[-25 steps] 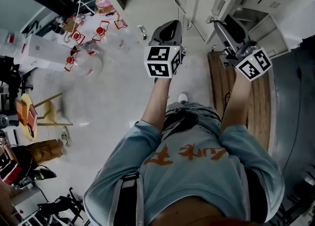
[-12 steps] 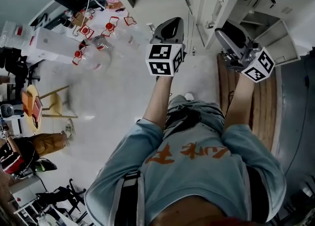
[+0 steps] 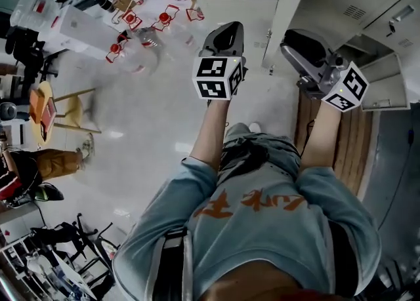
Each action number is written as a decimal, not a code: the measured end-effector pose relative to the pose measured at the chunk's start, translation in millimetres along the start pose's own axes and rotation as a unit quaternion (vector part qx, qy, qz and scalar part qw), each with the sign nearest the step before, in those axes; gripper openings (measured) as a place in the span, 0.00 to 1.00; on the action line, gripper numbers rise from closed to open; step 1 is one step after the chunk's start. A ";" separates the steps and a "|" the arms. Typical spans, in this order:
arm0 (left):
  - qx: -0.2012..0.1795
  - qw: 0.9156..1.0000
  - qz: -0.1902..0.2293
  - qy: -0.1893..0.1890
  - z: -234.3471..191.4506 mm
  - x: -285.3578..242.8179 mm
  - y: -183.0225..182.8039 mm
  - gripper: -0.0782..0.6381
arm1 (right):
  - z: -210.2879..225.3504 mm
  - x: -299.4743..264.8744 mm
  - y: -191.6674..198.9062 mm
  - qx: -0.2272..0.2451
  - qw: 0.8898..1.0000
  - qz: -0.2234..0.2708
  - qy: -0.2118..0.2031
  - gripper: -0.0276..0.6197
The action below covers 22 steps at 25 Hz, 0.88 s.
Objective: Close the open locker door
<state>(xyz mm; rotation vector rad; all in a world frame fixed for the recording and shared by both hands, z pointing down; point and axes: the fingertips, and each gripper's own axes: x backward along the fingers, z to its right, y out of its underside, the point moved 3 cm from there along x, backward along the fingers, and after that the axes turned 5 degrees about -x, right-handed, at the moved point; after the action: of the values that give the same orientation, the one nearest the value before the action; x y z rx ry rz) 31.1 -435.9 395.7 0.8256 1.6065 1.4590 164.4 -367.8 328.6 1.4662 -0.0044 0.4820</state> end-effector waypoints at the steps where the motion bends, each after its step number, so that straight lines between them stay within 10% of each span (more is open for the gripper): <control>1: 0.002 1.000 0.001 -0.007 -5.6 3.2 -1.0 0.14 | -0.4 -8.6 2.2 0.000 1.000 -0.007 -0.003 0.23; 11: 0.009 0.997 0.015 -0.069 -50.9 36.1 -8.6 0.14 | -7.8 -77.8 26.6 0.004 0.998 -0.049 -0.041 0.22; 22: 0.020 0.997 0.013 -0.072 -102.2 36.7 -11.4 0.14 | 21.0 -137.0 41.2 0.008 0.998 -0.055 0.019 0.22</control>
<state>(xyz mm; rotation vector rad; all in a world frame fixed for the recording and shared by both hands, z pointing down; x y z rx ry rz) -75.7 -453.4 381.4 0.9558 1.5264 1.3560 33.5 -429.1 330.4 1.4635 0.1099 0.4219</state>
